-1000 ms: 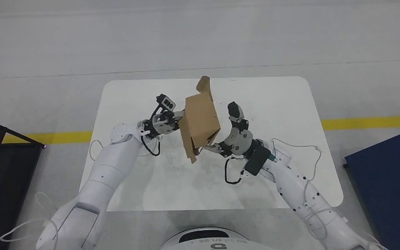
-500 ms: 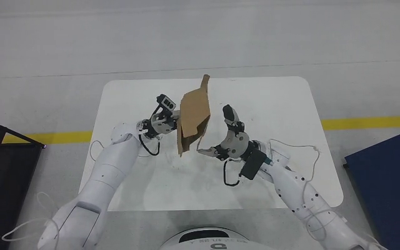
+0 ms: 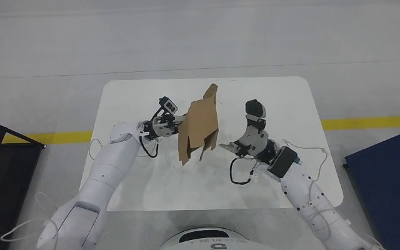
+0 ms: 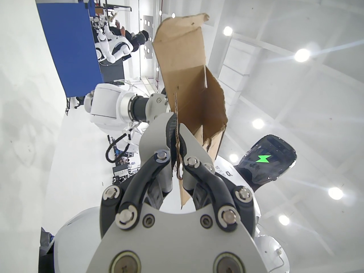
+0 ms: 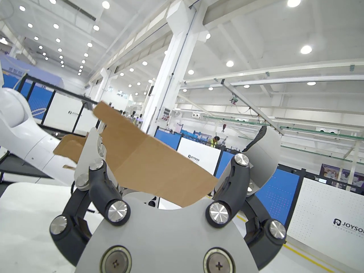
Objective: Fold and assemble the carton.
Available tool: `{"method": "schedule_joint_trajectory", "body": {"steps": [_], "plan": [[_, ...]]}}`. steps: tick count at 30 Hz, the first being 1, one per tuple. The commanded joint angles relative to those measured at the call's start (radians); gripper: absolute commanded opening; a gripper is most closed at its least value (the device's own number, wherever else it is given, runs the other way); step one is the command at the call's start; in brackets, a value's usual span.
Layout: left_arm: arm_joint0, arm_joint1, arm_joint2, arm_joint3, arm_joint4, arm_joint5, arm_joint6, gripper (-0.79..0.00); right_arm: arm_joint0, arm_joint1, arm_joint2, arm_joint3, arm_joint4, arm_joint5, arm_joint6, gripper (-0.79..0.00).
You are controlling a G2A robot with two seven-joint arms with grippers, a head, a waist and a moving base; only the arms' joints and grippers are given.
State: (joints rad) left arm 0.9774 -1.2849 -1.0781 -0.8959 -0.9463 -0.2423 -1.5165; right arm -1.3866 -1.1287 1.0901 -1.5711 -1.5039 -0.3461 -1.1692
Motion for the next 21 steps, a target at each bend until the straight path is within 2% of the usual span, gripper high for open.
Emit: {"method": "schedule_joint_trajectory", "body": {"steps": [1,11,21], "plan": [[0.002,0.000,0.002,-0.002,0.004,0.008,-0.008,-0.785,0.007,-0.006,0.013,0.046,0.043,0.072,0.027,0.000],[-0.003,0.000,0.032,0.003,0.085,0.030,-0.019,-0.785,0.036,-0.023,-0.023,0.063,-0.009,0.138,0.100,0.000],[-0.006,-0.009,0.047,0.010,0.071,0.041,-0.019,-0.785,0.057,-0.027,-0.089,0.004,-0.169,0.082,0.209,0.000]]}}
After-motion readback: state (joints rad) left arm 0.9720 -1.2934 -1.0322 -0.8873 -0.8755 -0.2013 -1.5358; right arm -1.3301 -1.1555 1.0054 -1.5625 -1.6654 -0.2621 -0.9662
